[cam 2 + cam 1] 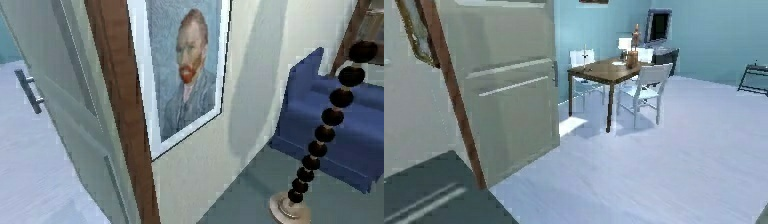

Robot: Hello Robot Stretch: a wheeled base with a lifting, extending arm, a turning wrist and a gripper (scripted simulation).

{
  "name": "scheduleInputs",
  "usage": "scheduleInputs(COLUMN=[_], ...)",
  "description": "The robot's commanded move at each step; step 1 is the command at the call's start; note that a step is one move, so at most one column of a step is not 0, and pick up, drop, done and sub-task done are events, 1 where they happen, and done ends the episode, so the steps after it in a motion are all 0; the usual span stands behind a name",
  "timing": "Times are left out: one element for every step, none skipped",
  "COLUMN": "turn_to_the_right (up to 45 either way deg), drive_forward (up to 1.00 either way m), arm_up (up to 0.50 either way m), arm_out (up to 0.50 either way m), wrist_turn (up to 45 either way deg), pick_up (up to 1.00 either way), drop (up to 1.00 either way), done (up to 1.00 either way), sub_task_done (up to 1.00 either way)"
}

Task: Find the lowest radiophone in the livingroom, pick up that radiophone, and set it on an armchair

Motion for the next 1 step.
scheduleInputs(turn_to_the_right=[0.0], drive_forward=[0.20], arm_up=[0.00], arm_out=[0.00], wrist_turn=[0.0], pick_up=[0.00], drop=[0.00], done=[0.00], sub_task_done=[0.00])
